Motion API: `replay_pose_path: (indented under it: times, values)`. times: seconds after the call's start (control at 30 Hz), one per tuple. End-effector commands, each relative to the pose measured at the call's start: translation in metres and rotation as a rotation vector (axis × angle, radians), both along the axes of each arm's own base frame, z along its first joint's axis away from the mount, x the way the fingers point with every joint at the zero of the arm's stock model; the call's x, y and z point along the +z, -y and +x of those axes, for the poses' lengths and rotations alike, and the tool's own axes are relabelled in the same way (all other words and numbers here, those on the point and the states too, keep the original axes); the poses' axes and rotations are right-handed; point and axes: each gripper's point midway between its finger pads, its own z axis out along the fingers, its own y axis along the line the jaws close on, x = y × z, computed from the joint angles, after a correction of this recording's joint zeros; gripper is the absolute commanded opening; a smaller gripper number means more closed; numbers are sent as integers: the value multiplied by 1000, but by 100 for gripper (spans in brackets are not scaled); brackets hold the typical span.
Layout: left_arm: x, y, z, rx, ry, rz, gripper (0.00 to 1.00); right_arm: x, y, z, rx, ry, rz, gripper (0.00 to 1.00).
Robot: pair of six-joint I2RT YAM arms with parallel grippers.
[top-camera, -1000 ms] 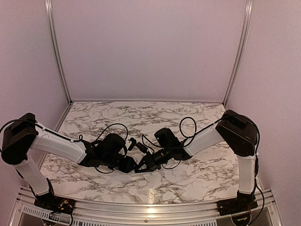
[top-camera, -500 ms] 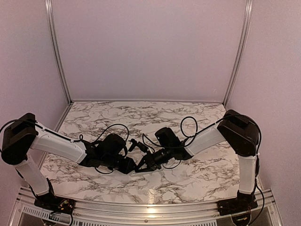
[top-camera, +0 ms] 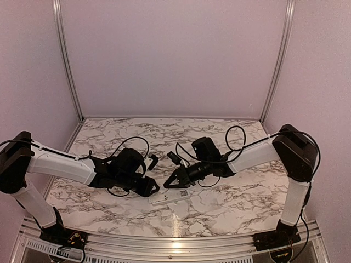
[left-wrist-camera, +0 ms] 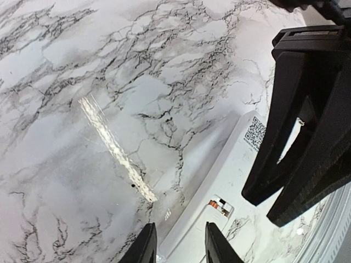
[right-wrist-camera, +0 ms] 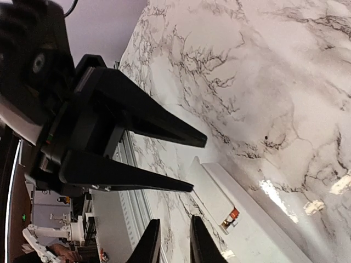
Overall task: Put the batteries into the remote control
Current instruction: Adjust the remote control at the center of the board.
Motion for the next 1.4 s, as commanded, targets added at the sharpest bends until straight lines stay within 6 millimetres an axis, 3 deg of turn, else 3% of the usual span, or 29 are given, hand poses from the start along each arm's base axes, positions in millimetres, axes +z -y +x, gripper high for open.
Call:
replay_pose_path:
  times: [0.0, 0.23, 0.4, 0.63, 1.37]
  values:
    - [32, -16, 18, 77, 55, -49, 37, 2, 12, 23, -19, 141, -66, 22]
    - [42, -42, 17, 158, 68, -88, 46, -18, 20, 51, -34, 203, -188, 33]
    - [37, -55, 12, 194, 46, -103, 52, -36, 19, 56, -8, 179, -223, 41]
    - [40, -63, 10, 223, 47, -139, 53, -51, 26, 57, 13, 164, -250, 44]
    - [24, -64, 16, 214, 22, -116, 54, -54, 43, 14, 67, 29, -189, 42]
